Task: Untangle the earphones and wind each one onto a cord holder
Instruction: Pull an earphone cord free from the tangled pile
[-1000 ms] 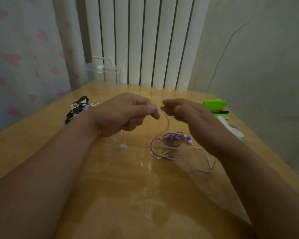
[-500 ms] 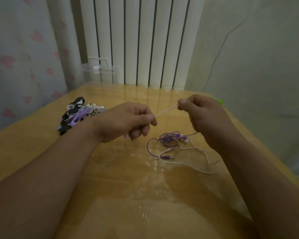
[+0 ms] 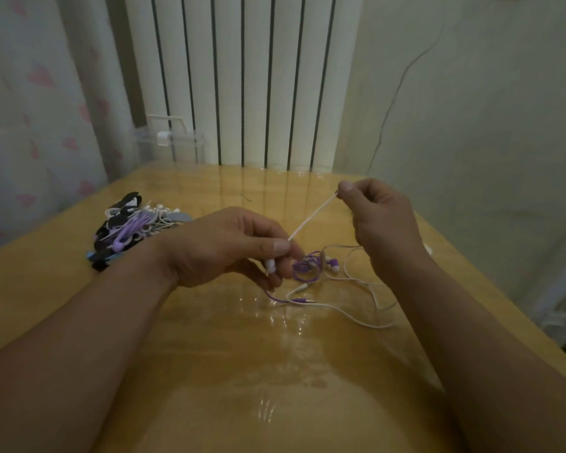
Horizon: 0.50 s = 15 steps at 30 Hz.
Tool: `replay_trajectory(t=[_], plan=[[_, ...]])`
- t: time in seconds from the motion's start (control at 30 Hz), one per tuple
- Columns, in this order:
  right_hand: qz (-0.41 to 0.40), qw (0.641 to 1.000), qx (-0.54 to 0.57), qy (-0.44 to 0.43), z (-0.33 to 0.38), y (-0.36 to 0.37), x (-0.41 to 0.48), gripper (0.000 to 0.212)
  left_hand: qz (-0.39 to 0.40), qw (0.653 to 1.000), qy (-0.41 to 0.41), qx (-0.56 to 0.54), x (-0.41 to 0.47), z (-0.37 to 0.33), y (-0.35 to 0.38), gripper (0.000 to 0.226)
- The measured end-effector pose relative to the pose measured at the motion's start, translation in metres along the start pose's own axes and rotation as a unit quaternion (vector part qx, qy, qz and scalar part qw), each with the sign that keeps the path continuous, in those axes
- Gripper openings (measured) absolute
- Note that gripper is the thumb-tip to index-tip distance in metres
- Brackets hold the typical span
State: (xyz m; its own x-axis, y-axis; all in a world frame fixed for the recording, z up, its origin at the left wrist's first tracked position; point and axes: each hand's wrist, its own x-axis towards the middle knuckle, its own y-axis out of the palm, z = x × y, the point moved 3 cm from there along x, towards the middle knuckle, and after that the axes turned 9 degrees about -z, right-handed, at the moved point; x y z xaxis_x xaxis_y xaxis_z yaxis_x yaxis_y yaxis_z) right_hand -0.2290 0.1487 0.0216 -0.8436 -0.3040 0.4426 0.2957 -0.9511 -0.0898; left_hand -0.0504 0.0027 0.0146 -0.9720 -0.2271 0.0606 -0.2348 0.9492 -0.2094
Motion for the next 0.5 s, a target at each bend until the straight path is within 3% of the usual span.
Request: replay_trajectory(t=[0.2,0.37,0.5], plan=[[0.118,0.985,-0.116,-0.058,0.004,0.019,-0.026,0.021,-0.078,0.972,0.103,-0.195,0.005,-0.011,-0.002,0.035],[0.206,0.964,-0.130,-0.102,0.014,0.041,-0.048,0.018,-0.206,0.967,0.116,-0.096,0.008,-0.008,-0.012,0.041],[0.219,0.962,-0.104,-0.122,0.024,0.037,-0.050,0.017,-0.263,0.955,0.138,-0.004,0.008,-0.005,-0.013,0.039]])
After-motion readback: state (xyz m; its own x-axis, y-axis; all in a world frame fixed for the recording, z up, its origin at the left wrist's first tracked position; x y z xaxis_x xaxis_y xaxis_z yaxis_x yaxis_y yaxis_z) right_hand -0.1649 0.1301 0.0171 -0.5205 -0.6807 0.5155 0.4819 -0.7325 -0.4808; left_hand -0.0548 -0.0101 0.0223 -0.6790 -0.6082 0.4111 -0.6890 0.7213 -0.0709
